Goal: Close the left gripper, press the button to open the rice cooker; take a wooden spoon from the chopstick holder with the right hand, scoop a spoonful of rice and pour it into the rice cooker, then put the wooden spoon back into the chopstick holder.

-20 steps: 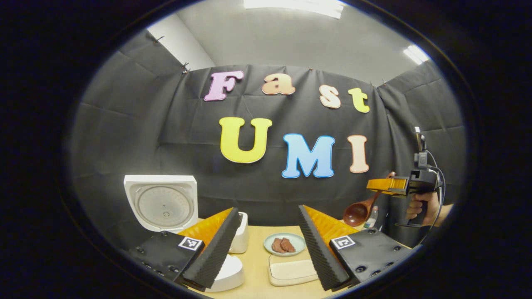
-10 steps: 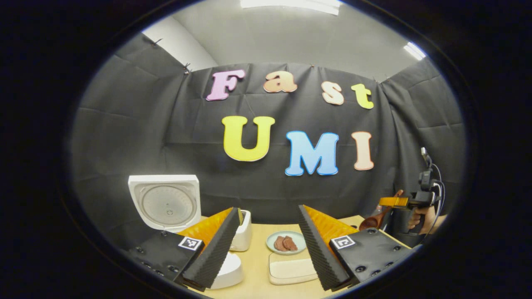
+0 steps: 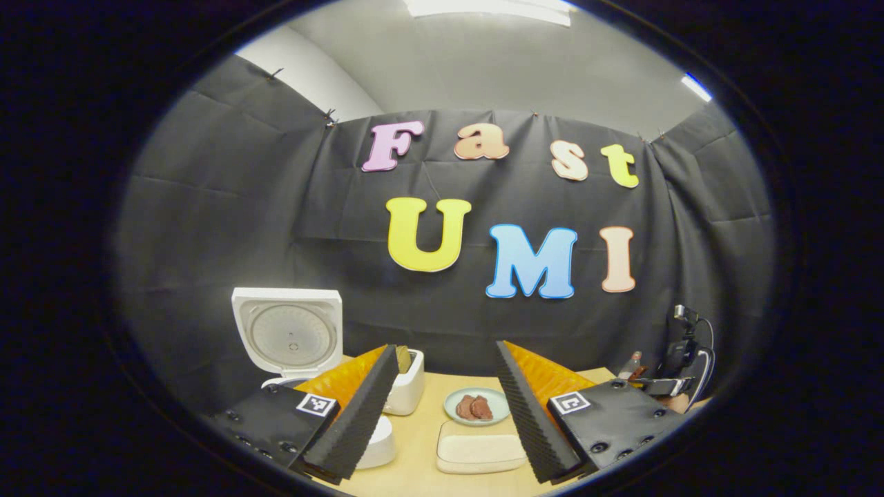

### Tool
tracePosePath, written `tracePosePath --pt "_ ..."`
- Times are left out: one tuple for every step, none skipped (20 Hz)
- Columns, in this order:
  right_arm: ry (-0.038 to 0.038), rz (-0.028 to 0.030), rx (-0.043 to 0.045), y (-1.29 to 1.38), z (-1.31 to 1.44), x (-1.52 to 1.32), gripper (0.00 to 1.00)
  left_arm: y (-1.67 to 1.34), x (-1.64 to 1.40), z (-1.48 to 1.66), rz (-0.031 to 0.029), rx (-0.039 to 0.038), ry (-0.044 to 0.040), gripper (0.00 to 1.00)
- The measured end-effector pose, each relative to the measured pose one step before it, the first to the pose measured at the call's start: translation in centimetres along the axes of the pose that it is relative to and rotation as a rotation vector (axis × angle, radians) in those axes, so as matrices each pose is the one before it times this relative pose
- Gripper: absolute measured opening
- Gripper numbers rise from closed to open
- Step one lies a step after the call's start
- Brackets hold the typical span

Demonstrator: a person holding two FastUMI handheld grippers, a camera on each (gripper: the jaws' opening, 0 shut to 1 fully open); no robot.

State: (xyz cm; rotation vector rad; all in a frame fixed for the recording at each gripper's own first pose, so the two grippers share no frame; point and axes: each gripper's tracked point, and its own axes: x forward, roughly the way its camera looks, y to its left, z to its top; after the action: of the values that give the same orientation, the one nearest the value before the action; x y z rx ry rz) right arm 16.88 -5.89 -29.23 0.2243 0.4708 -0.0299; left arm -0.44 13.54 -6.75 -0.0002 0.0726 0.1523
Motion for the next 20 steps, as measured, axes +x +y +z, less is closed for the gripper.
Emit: tracePosePath --pt "0.01297 -0.00701 -0.00856 -0.148 -0.551 0.503 0.07 0.169 -0.487 -0.286 0.01566 0.00953 0.00860 0.97" --pt "0.00706 -0.00388 -0.00184 -0.038 -0.408 0.411 0.08 0.314 -0.393 -0.226 0.01592 0.00339 0.00797 0.97" --pt "0.00642 0.00080 -0.00321 -0.013 -0.390 0.441 0.07 0.235 -0.533 -0.354 0.01432 -0.00306 0.00681 0.96" --pt "0.00826 -0.00766 -0.01024 -0.168 -0.703 0.314 0.08 0.175 -0.443 -0.261 0.01418 -0.00575 0.00842 0.96" --pt "0.00607 -0.01146 -0.01295 -0.288 -0.460 0.366 0.07 0.366 -0.338 -0.160 0.01657 -0.00263 0.00255 0.96" --pt "0.00551 -0.00484 -0.00007 -0.268 -0.476 0.313 0.07 0.445 -0.243 -0.012 0.01598 0.00038 -0.00112 0.96" --pt "0.00721 0.00331 0.01029 -0.116 -0.442 0.211 0.07 0.279 -0.105 -0.242 0.01055 -0.00191 0.00007 0.96" --pt "0.01164 0.00429 0.01203 -0.072 -0.698 0.128 0.07 0.087 0.110 -0.198 0.00145 -0.00555 0.00604 0.96" --pt "0.00752 -0.00073 0.00731 -0.240 -0.634 -0.258 0.08 -0.075 0.116 -0.283 -0.00636 -0.00433 0.00864 0.97" --pt "0.00252 -0.01653 0.00111 -0.544 -0.651 -0.185 0.11 -0.004 0.135 -0.043 -0.00864 0.00058 0.00189 0.97" --pt "0.00888 -0.01382 -0.01085 -0.464 -0.635 -0.189 0.13 0.188 0.439 0.282 -0.00886 0.00394 -0.00909 0.96" --pt "0.01435 -0.02122 -0.02049 -0.594 -0.593 -0.221 0.20 0.168 0.464 0.325 -0.01210 0.00140 -0.00674 0.96" --pt "0.01114 -0.02747 -0.01472 -0.655 -0.198 -0.549 0.26 0.017 0.482 0.046 -0.01688 -0.00384 -0.00078 0.96" --pt "-0.00380 -0.05066 -0.02073 -1.234 0.361 -0.930 0.50 0.057 0.473 0.252 -0.01769 -0.00534 -0.00517 0.96" --pt "-0.01415 -0.04427 -0.01242 -1.073 0.235 0.099 0.73 0.337 0.553 0.360 -0.01395 -0.00225 -0.01036 0.97" --pt "-0.03057 -0.02479 0.00225 -0.666 1.114 -1.492 0.97 0.528 0.624 0.240 -0.00709 0.00015 -0.00673 0.98" --pt "-0.03475 -0.02207 0.00387 -0.579 1.201 -1.332 0.99 0.564 0.641 0.108 -0.00373 -0.00421 -0.00320 0.97" --pt "-0.05190 -0.03002 -0.00278 -0.709 1.853 -1.238 0.98 0.660 0.663 0.288 -0.00168 -0.00990 -0.00100 0.97" --pt "-0.05405 -0.02279 -0.00449 -0.390 2.116 -1.079 0.98 0.830 0.659 0.292 0.00390 -0.01241 0.00049 0.97" --pt "-0.04795 -0.01045 -0.00223 0.039 2.168 -0.752 0.98 1.069 0.646 0.477 0.00805 -0.01159 0.00085 0.96"
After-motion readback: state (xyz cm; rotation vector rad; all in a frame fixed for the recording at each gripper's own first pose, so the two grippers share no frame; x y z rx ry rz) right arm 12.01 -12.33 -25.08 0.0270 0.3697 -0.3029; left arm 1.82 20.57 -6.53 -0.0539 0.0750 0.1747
